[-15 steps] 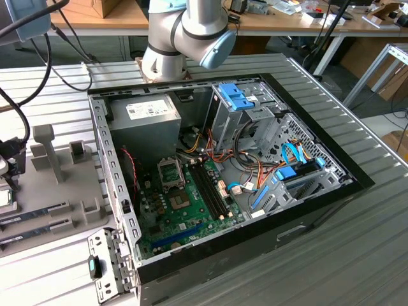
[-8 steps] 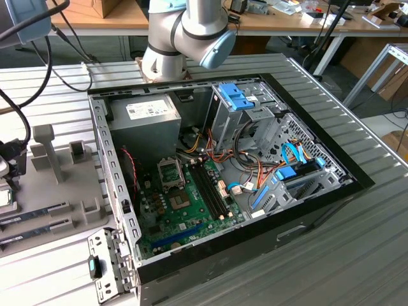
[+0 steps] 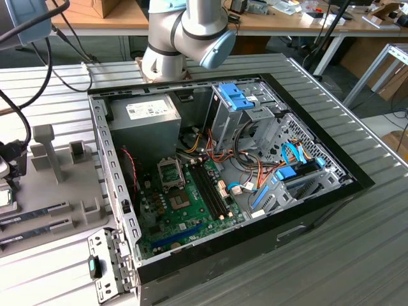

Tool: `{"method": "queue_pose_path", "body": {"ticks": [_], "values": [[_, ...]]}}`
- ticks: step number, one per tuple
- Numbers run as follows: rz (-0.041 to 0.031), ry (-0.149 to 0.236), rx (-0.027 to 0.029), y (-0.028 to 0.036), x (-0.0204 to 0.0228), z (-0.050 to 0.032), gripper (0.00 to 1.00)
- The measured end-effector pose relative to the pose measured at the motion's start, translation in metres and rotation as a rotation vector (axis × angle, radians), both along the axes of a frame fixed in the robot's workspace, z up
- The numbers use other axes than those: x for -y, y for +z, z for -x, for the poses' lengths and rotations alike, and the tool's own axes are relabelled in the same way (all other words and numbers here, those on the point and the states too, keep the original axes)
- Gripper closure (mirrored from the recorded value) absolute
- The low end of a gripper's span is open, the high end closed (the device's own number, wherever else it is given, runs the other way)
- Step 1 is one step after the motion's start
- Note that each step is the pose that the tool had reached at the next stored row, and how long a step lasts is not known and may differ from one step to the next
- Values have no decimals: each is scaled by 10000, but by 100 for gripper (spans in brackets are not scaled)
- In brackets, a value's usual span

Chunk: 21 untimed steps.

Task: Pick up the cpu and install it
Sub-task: 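Pick up the cpu and move it towards the insertion slot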

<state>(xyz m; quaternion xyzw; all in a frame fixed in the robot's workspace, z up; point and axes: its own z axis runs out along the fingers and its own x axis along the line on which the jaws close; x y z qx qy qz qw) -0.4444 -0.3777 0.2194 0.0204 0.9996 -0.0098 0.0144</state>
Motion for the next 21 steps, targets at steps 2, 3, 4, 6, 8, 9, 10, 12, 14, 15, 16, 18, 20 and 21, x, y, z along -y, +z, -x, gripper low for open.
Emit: {"method": "queue_pose_path", "body": {"ticks": [2, 3, 4, 6, 8, 9, 10, 12, 14, 15, 16, 18, 20, 21], "values": [[0, 0, 0, -3, 0, 0, 46], [0, 0, 0, -5, 0, 1, 46], [-2, -1, 3, -7, -1, 7, 46], [1, 0, 1, -7, -3, 22, 46], [9, 0, 2, -8, -16, 22, 46], [15, 1, 1, -8, -19, 23, 46], [22, 5, 0, -7, -19, 23, 46], [23, 21, -1, -8, -20, 27, 46], [23, 63, 1, -14, -20, 46, 46], [22, 111, 3, -19, -19, 48, 46], [22, 168, 2, -25, -19, 49, 46], [23, 347, 0, -40, -19, 51, 46], [23, 484, 0, -61, -20, 67, 46], [22, 545, 1, -81, -19, 89, 46]]}}
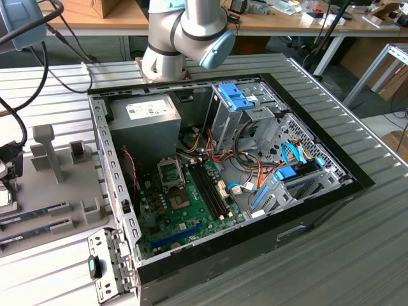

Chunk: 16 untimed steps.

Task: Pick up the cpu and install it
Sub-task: 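Pick up the cpu and move it towards the insertion slot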

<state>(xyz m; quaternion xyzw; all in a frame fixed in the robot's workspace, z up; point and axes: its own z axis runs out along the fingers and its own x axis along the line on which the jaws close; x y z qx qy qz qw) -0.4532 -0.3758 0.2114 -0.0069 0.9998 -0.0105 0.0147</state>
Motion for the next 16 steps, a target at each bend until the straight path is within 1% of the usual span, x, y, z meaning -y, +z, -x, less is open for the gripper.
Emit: {"method": "queue_pose_path", "body": {"ticks": [1, 4, 6, 10, 16], "values": [[-1, 53, 2, -31, 0, 1, 46], [0, 144, 1, -94, 1, 2, 46], [0, 198, 0, -119, 1, 1, 46], [0, 340, 0, -139, 1, 7, 46], [2, 348, 0, -174, 4, 18, 46]]}}
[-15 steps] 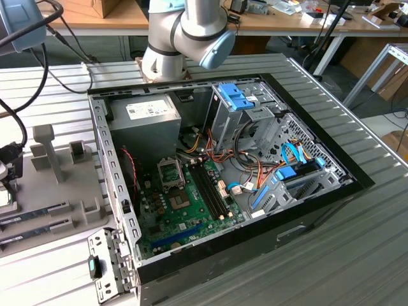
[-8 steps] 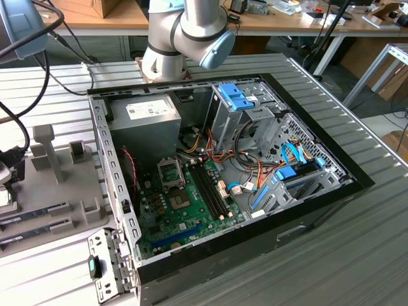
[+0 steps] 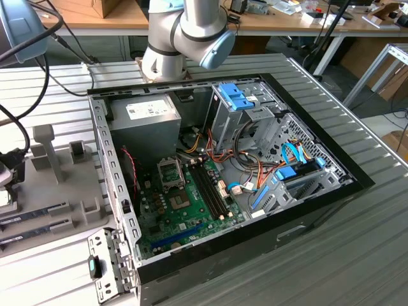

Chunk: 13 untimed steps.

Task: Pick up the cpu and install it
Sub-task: 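Pick up the cpu and move it towards the insertion slot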

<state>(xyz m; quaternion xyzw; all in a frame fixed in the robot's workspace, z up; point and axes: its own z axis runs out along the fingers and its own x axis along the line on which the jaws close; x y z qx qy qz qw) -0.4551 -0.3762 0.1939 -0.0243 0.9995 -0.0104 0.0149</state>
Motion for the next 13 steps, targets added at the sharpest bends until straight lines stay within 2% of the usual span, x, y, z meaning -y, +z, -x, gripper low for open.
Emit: {"method": "queue_pose_path", "body": {"ticks": [3, 10, 11, 12, 13], "values": [[9, 0, -1, -29, 0, 1, 46], [10, 0, -1, -33, 0, 1, 46], [10, 0, -1, -33, 0, 0, 47], [9, 0, -1, -33, 0, 1, 53], [9, 0, -1, -33, 0, 1, 53]]}}
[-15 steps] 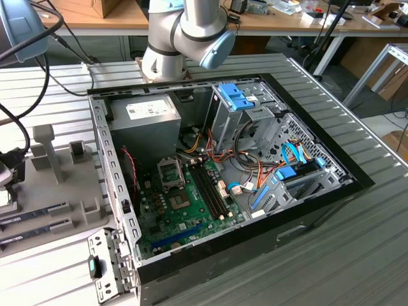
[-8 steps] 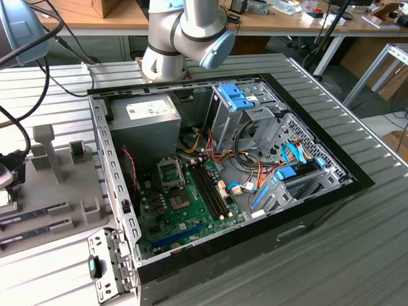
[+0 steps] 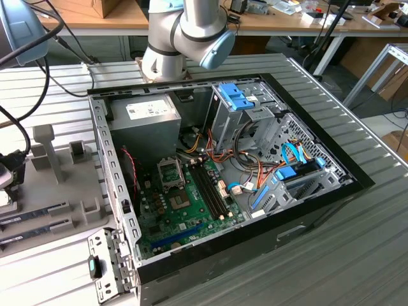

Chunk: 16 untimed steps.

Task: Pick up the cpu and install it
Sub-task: 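Pick up the cpu and move it towards the insertion slot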

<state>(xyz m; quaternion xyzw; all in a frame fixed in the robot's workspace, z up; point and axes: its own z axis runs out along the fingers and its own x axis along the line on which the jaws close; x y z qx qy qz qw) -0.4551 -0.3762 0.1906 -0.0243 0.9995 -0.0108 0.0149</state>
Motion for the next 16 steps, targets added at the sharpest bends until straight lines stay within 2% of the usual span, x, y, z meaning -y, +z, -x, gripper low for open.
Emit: {"method": "queue_pose_path", "body": {"ticks": [16], "values": [[-2, 0, 1, 9, 0, 0, 53]]}}
